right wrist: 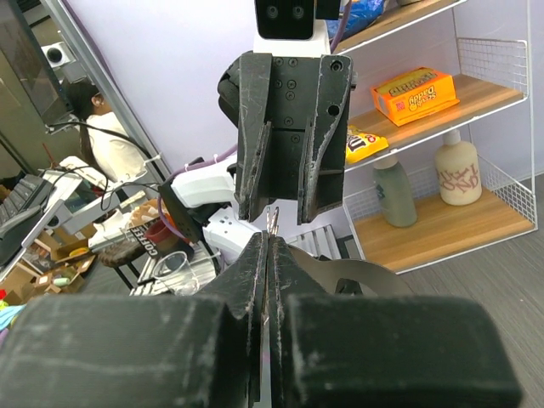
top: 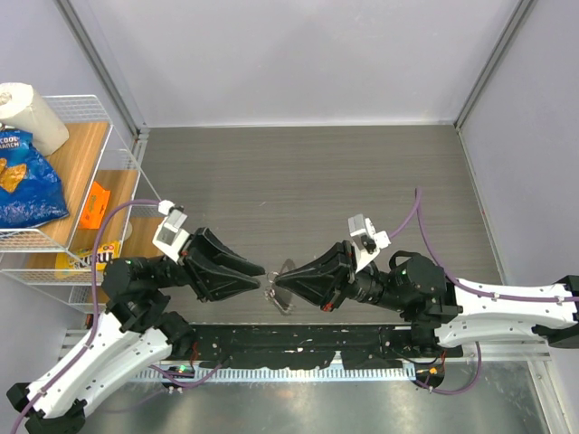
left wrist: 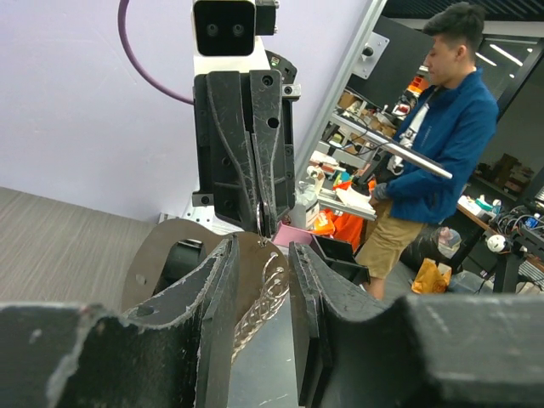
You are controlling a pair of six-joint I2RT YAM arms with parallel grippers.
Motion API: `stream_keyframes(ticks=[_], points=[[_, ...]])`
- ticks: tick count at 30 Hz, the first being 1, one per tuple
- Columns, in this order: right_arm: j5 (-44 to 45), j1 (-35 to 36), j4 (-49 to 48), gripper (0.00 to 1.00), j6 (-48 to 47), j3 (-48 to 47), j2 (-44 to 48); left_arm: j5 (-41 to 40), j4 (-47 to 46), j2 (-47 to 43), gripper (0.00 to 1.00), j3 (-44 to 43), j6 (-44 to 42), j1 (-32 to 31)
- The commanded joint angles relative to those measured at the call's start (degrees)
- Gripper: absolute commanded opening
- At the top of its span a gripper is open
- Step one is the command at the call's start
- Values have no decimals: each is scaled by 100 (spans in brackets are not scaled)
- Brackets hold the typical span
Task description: Put the keys on the keyring
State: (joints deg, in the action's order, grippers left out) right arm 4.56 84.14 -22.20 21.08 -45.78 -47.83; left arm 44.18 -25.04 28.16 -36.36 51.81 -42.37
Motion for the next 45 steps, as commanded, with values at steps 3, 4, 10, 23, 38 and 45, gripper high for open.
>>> stream_keyframes(ticks=[3,4,10,23,38,45], points=[[-7,-20,-698,5,-122,-309,-94,-24,-115,-65,34,-161,-92,-8],[-16,-20,-724,5,-130,-326,-121,-24,-107,-57,34,-178,-84,-8],[-8,-20,-760,5,-209,-440,-261,-33,-89,-39,34,-214,-66,-17],[54,-20,-813,5,-298,-476,-446,-68,-45,-65,32,-266,-84,-8],[-51,-20,-804,5,-394,-494,-499,-7,-36,31,15,-363,-40,-8],[-113,-20,-839,5,-482,-528,-560,-24,-63,93,6,-381,13,-8]])
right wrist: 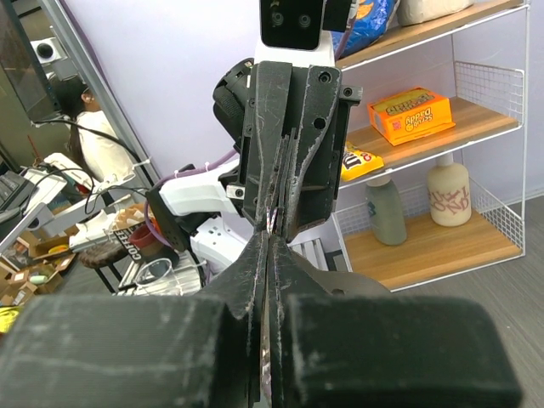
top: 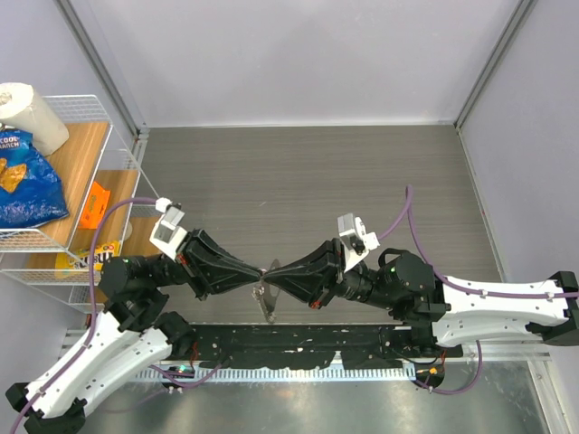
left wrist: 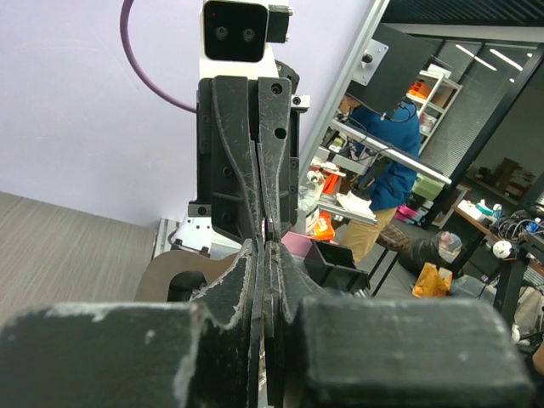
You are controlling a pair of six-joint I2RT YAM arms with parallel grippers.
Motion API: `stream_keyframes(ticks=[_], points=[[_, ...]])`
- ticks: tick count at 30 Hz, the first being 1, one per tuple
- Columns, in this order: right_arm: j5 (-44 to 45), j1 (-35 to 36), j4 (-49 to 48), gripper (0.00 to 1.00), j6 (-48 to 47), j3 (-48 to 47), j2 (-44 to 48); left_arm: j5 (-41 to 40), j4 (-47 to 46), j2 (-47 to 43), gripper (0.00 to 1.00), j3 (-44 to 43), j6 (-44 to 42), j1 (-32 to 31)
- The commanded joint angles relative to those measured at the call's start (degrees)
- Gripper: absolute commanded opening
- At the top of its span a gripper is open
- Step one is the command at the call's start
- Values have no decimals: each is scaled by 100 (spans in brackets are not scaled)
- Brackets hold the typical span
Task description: Put the keys on the keyring
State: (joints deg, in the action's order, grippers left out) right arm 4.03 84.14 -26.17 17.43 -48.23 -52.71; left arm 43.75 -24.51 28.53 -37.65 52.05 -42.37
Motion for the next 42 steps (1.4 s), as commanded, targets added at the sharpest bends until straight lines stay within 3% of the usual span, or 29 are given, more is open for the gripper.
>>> stream_keyframes(ticks=[1,11,17,21,25,29,33,42], points=[[-87,-29,-450,5,-143,-292,-99,11,-124,56,0,-260,-11,-8],[-271,-20,-20,6,-328,-170,120,-226,402,56,0,-278,-353,-8],[-315,-20,639,45,-583,-143,489,-524,1526,3,0,-489,-1091,-17],[-79,-20,1166,54,-776,-143,954,-806,1985,12,0,-515,-1355,-8],[650,-29,1983,57,-1004,-178,1420,-1087,2222,-23,0,-524,-1408,-17],[2168,-38,3396,57,-988,-363,1457,-1342,2609,-41,0,-568,-1496,-17],[2996,-160,4048,56,-698,-205,1404,-1474,2750,-67,0,-542,-1540,-8],[2708,-943,4287,52,-38,287,983,-1773,2952,-94,0,-489,-1646,-17]])
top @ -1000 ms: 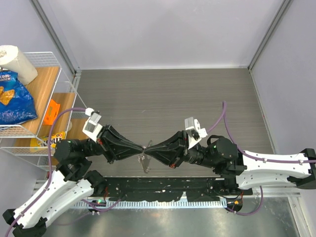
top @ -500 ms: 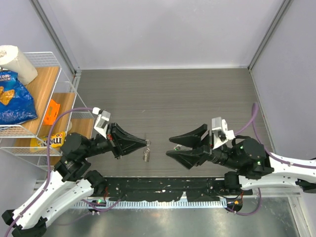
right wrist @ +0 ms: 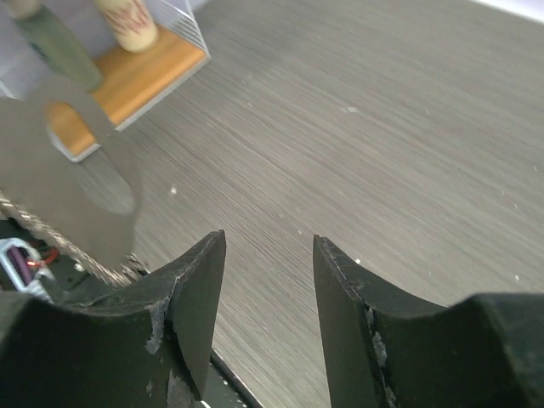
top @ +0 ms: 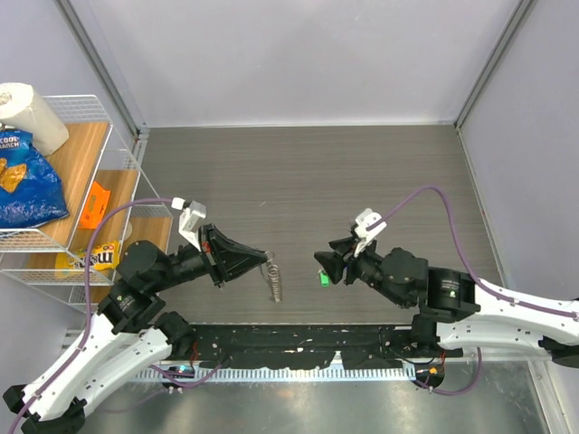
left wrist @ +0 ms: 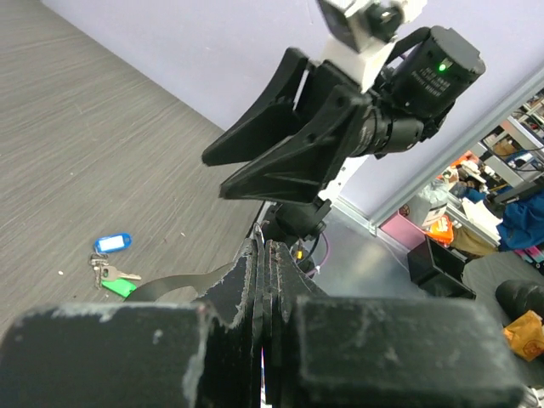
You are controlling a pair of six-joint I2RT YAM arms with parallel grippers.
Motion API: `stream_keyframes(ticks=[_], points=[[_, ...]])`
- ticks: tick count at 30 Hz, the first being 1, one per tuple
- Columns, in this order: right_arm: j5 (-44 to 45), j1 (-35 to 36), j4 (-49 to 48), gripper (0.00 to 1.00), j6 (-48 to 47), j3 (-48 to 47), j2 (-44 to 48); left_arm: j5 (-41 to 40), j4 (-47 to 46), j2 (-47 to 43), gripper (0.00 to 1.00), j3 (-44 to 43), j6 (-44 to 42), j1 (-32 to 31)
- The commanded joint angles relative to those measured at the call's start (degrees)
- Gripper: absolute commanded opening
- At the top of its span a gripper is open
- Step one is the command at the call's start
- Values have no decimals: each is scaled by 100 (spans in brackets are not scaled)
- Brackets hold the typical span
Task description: Put the keys on the keyring
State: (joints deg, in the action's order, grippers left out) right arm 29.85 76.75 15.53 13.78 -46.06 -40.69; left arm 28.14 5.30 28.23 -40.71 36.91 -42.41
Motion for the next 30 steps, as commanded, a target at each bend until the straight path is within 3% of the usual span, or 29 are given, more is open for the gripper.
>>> stream_keyframes(ticks=[1,7,15,30], points=[[118,-239,117,51,336,71,-273,-221,-20,-54,0,-183,-140,-13],[-242,-406,-49,51,310,1,-528,-221,24,-10,0,-192,-166,-12],[-1428,-415,-595,51,-235,-280,69,-37,-46,-54,0,-289,-43,-13],[-3204,-415,-1113,52,-253,-1089,-9,622,-960,25,0,-333,1344,-4]])
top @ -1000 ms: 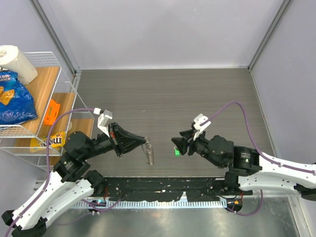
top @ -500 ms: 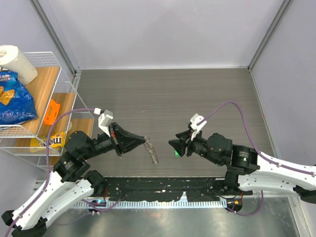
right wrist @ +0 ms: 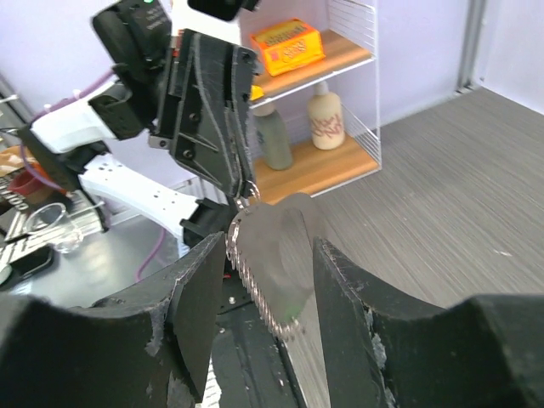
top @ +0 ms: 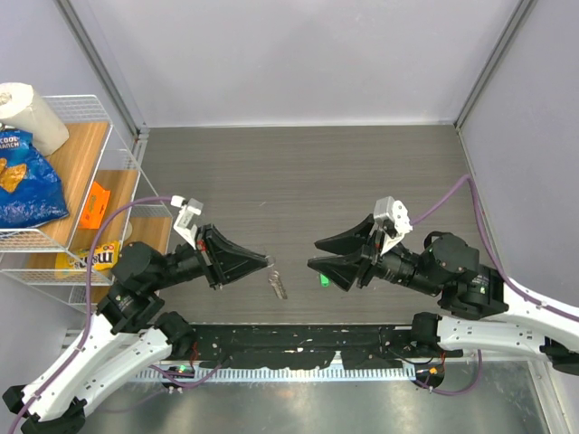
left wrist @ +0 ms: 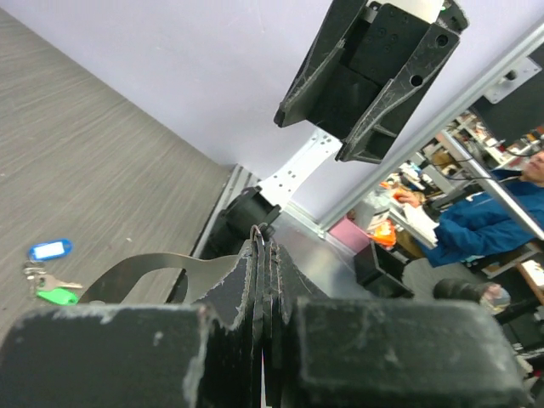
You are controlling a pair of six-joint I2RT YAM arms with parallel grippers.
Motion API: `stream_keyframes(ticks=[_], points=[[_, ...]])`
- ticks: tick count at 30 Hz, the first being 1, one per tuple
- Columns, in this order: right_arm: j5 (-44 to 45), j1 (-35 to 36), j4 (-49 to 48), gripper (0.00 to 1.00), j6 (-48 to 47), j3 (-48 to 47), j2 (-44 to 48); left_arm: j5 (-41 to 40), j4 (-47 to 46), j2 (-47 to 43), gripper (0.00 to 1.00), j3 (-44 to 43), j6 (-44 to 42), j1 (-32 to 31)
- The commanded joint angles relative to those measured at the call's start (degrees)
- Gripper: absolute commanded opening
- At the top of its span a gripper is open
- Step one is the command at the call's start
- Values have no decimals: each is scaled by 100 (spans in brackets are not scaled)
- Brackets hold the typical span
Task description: Put the keys on the keyring
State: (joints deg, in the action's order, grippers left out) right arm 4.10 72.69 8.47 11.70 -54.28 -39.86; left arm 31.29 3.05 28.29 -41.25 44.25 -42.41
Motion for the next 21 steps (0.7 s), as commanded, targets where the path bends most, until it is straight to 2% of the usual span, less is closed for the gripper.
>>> stream_keyframes(ticks=[1,12,21], points=[[-777,-9,-477,52,-11,-276,-136,343,-796,27,0,-278,698,-12],[-1447,-9,-812,51,148,-522,-479,395,-1262,9,0,-260,1551,-13],[-1438,-9,-1172,51,227,-618,-681,562,-1790,88,0,-137,1903,-13]])
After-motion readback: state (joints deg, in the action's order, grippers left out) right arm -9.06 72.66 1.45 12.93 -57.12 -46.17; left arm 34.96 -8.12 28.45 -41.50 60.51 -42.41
